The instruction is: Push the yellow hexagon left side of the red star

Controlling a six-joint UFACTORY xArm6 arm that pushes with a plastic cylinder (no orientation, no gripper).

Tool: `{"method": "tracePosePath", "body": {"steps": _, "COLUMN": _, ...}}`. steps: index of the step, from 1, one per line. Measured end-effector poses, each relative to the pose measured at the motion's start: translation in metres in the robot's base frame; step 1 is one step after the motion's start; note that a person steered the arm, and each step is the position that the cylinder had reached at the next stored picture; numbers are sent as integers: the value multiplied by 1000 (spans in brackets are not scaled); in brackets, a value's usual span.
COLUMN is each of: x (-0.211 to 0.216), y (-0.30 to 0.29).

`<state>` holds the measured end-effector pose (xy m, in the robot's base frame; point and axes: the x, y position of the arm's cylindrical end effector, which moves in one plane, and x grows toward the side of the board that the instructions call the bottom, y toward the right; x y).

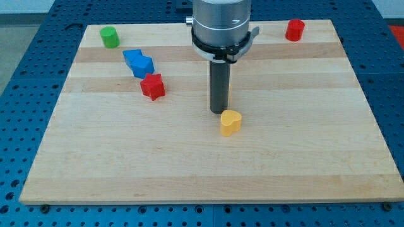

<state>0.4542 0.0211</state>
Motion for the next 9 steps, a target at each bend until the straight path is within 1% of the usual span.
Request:
{"method": "tracePosePath", "body": {"steps": 1, "x": -1, "y": 52}}
{"method": "tracePosePath", "body": {"steps": 2, "x": -18, "y": 72}}
{"method": "tracePosePath", "body": {"steps": 3, "x": -30, "y": 41}}
{"method": "tracePosePath", "body": {"steps": 4, "x": -31, "y": -5}}
{"method": "tracePosePath", "body": {"steps": 5, "x": -31, "y": -78}}
{"method": "tracePosePath", "body": {"steps": 6, "x": -30, "y": -120}}
{"method": "tracePosePath", "body": {"steps": 7, "x": -30, "y": -95}}
{"method": "tracePosePath", "body": {"steps": 8, "x": -38, "y": -53}}
{"method": "tracePosePath", "body": {"steps": 9, "x": -58, "y": -52}}
